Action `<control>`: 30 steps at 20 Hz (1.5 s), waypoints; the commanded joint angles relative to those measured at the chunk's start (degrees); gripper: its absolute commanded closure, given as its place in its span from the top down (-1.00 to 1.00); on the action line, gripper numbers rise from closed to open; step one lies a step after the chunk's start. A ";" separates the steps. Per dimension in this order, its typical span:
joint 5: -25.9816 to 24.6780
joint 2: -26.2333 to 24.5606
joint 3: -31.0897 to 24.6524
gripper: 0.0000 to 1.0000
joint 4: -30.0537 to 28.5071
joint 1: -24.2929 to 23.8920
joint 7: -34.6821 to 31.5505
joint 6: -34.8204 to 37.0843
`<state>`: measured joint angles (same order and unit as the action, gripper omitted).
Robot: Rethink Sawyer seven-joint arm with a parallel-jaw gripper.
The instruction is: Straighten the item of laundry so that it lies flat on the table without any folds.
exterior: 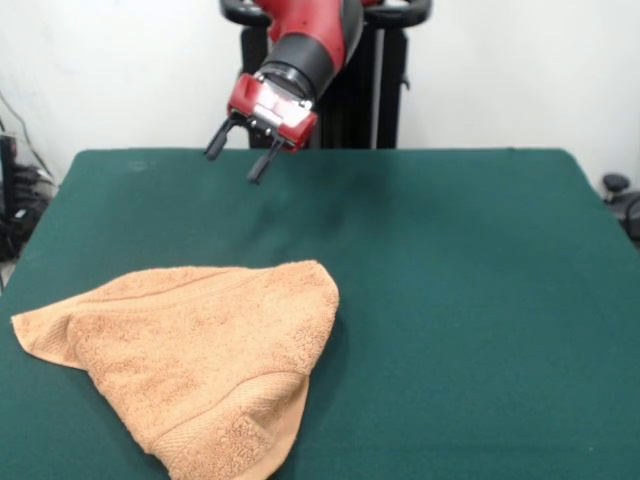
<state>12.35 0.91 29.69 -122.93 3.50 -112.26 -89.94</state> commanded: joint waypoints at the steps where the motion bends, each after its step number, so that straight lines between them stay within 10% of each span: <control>1: -13.22 -1.71 3.41 1.00 5.57 0.96 -0.95 11.31; 30: 22.28 -18.24 -11.90 1.00 8.50 12.37 -5.00 10.37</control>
<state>25.55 -15.14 30.32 -122.75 12.40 -112.26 -83.48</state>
